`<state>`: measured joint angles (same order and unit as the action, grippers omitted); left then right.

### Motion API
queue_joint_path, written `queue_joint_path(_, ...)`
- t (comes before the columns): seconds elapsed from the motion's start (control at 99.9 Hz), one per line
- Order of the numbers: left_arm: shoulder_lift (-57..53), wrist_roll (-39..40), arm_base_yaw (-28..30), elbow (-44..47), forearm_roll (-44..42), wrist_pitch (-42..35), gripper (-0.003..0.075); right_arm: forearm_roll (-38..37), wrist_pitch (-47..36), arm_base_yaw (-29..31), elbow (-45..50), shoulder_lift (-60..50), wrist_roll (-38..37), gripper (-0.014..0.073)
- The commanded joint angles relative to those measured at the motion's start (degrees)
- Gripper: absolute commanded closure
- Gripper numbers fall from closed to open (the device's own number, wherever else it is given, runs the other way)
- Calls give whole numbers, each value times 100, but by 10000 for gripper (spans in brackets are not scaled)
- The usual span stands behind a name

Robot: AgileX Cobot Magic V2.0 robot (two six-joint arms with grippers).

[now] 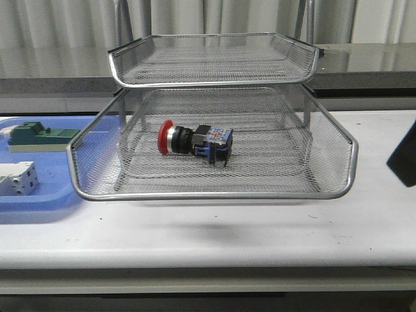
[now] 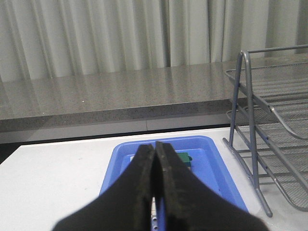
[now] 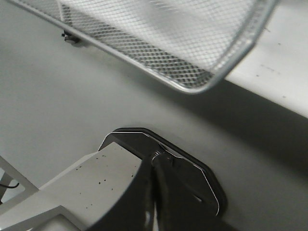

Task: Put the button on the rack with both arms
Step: 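Bring the right gripper to the front rim of the middle wire tray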

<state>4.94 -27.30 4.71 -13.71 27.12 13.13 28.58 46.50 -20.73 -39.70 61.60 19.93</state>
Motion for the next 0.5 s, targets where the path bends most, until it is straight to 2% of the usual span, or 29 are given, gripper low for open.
queue_joint_path(0.0, 58, 44, 8, -141, 91, -430, 741, 197, -419, -283, -192, 72, 127, 662)
queue_joint_path(0.15, 58, 44, 8, -141, 91, -430, 741, 113, -825, -785, -192, 347, 260, 662)
queue_joint_path(0.29, 58, 44, 8, -141, 91, -430, 741, -283, -1220, -1341, -192, 692, 573, 661)
queue_joint_path(0.491, 58, 44, 8, -141, 91, -430, 741, -859, -1984, -2059, -192, 1178, 625, 661)
